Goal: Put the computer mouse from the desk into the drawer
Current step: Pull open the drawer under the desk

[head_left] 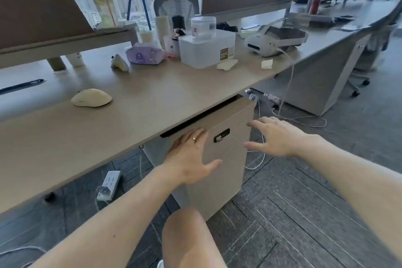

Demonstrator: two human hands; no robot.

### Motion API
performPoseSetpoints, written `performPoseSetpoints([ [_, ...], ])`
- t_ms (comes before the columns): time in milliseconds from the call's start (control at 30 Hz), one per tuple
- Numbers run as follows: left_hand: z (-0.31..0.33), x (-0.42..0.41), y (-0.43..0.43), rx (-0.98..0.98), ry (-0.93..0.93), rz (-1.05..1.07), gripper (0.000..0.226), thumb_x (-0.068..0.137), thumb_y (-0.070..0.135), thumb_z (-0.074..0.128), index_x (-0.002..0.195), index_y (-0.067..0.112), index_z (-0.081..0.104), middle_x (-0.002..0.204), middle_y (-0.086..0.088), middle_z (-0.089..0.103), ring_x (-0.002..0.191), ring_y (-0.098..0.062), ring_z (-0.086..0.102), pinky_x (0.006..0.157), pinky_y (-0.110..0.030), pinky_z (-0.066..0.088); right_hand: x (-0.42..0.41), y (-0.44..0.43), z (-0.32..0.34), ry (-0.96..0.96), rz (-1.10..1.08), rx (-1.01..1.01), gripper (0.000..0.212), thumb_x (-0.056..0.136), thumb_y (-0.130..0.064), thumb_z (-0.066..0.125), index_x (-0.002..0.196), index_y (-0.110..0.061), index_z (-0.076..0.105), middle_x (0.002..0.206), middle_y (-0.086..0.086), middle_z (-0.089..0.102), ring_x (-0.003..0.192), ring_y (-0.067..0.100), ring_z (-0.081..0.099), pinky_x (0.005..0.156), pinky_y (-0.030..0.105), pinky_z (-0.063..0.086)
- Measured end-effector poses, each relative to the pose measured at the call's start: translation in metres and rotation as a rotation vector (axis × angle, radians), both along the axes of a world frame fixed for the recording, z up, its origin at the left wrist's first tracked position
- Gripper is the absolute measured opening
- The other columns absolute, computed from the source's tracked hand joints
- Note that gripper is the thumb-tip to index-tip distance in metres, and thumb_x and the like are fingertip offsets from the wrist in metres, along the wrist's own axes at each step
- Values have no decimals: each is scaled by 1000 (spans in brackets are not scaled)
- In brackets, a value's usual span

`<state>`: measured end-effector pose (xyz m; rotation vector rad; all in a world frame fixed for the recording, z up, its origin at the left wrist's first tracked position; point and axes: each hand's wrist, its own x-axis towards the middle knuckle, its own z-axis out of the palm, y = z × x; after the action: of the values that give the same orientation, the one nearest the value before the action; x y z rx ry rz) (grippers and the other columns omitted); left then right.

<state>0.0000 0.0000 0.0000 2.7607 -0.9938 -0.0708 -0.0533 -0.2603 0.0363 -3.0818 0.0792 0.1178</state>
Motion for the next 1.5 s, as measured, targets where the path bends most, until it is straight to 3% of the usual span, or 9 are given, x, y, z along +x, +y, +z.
performPoseSetpoints([
  [133,-16,3,11,-21,-96,111,93,91,72,46,162,18,17,169,-1,19,154,-21,13,124,-38,13,13,19,-30,62,13,68,75,89,-69,47,150,-27,41,144,5,53,127,28,53,99,45,48],
  [233,-27,-1,9,-56,-165,128,90,90,70,46,160,19,21,166,1,24,149,-20,18,121,-37,17,37,32,-52,38,-63,166,57,90,-63,51,128,-22,61,115,4,71,100,29,67,85,42,55],
  [300,-33,-1,10,-84,-204,144,89,90,69,46,160,20,24,164,5,28,145,-17,23,118,-35,22,52,43,-64,32,-174,332,48,92,-57,53,113,-17,67,101,7,74,93,32,68,80,39,56],
  [400,-39,4,11,-114,-234,152,84,89,66,47,158,20,32,158,6,38,139,-18,32,113,-37,31,72,56,-84,57,-334,687,43,96,-45,55,103,-4,68,100,19,74,91,38,71,78,46,59],
  [500,-40,9,11,-117,-256,153,78,90,62,47,155,19,39,152,4,47,133,-19,39,108,-41,39,80,65,-95,150,-503,1011,34,101,-34,52,110,-3,62,96,15,73,79,28,70,66,39,61],
  [700,-44,13,12,-117,-270,150,73,91,58,51,152,19,43,146,3,52,127,-21,43,104,-41,40,90,73,-106,52,-604,1426,21,103,-21,48,105,-5,61,79,11,61,67,23,62,62,38,59],
  [867,-44,13,12,-120,-285,150,71,91,58,51,149,17,47,143,2,55,124,-21,46,102,-41,41,88,82,-114,-67,-649,1458,20,99,-20,50,85,-9,60,68,5,55,59,18,54,59,30,52],
  [1200,-40,13,11,-139,-275,150,69,96,63,38,147,17,50,142,3,56,126,-20,46,103,-40,39,84,93,-113,-155,-752,1418,25,98,-25,47,82,-10,58,65,6,52,58,20,47,58,31,46],
  [1500,-39,11,10,-170,-252,161,73,95,68,36,146,19,52,143,3,56,129,-20,46,105,-43,39,15,68,-118,-200,-761,1397,27,100,-21,45,80,-8,57,59,6,47,54,20,43,53,30,38],
])
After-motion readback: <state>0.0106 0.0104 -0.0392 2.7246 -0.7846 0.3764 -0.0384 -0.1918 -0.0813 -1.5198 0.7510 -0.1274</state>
